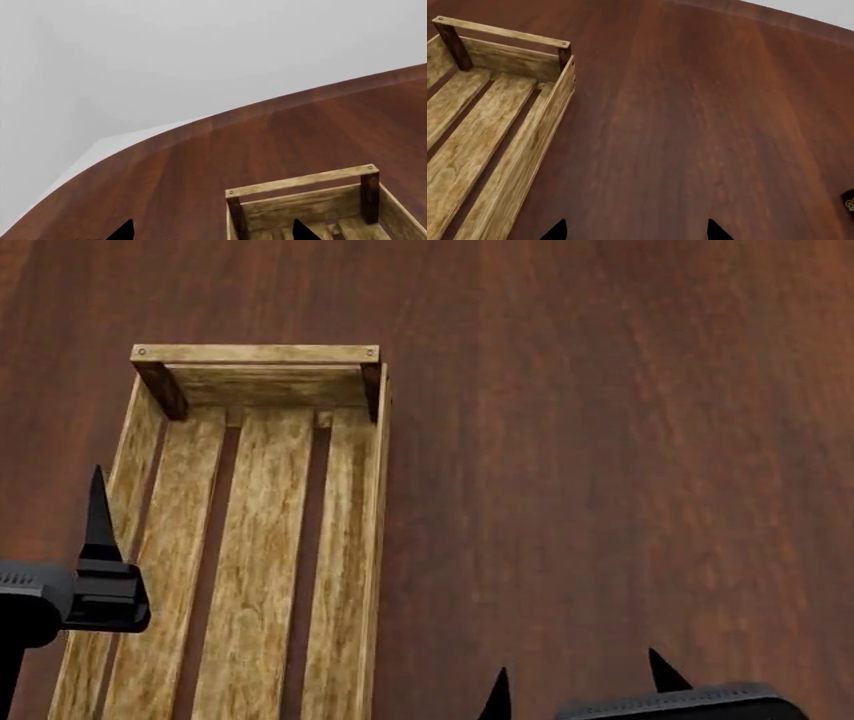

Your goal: Stack the left bowl on the right bowl and place them in the tray.

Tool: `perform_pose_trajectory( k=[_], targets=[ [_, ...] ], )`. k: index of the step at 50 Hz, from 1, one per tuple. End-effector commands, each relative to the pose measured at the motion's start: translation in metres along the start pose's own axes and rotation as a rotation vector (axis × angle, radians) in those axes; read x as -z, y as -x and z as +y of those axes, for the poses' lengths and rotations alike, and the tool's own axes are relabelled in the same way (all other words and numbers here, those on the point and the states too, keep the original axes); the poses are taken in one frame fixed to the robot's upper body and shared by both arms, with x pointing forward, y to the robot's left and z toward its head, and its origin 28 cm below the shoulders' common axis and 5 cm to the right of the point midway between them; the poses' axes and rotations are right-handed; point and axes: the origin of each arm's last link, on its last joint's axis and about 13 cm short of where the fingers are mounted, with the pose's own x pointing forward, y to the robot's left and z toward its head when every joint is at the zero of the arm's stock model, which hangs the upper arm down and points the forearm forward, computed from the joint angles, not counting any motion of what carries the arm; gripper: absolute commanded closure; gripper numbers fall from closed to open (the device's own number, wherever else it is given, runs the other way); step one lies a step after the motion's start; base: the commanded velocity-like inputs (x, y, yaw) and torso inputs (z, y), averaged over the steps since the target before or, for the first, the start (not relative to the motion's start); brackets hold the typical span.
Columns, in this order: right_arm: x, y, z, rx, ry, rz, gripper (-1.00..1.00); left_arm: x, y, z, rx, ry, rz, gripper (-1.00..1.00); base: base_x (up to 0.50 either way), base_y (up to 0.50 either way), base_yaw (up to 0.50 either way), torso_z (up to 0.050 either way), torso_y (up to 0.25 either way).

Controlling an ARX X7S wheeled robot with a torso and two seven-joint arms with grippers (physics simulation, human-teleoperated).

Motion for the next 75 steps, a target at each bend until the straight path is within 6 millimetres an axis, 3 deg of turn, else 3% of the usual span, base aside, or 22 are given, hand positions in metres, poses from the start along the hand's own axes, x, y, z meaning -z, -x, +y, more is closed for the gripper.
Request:
perform_pose_trajectory(
  k=[1,33,62,75],
  targets=[
    [0.013,0.009,0.004,-0.012,-0.022,0.039,-1.00,0.000,0.001,0.001,-0.004,-0.003,0.003,-1.00,0.00,0.00,0.00,0.000,0.000],
    [0.036,0.042,0.018,-0.066,-0.073,0.147,-1.00,-0.001,0.002,0.001,-0.007,-0.002,0.001,-1.00,0.00,0.00,0.00,0.000,0.000],
    [0.068,0.056,0.029,-0.085,-0.102,0.266,-1.00,-0.003,0.003,0.003,-0.015,0.005,-0.001,-1.00,0.00,0.00,0.00,0.000,0.000],
    [0.075,0.052,0.038,-0.139,-0.105,0.286,-1.00,-0.004,0.003,0.004,-0.016,0.009,-0.002,-1.00,0.00,0.00,0.00,0.000,0.000]
  ],
)
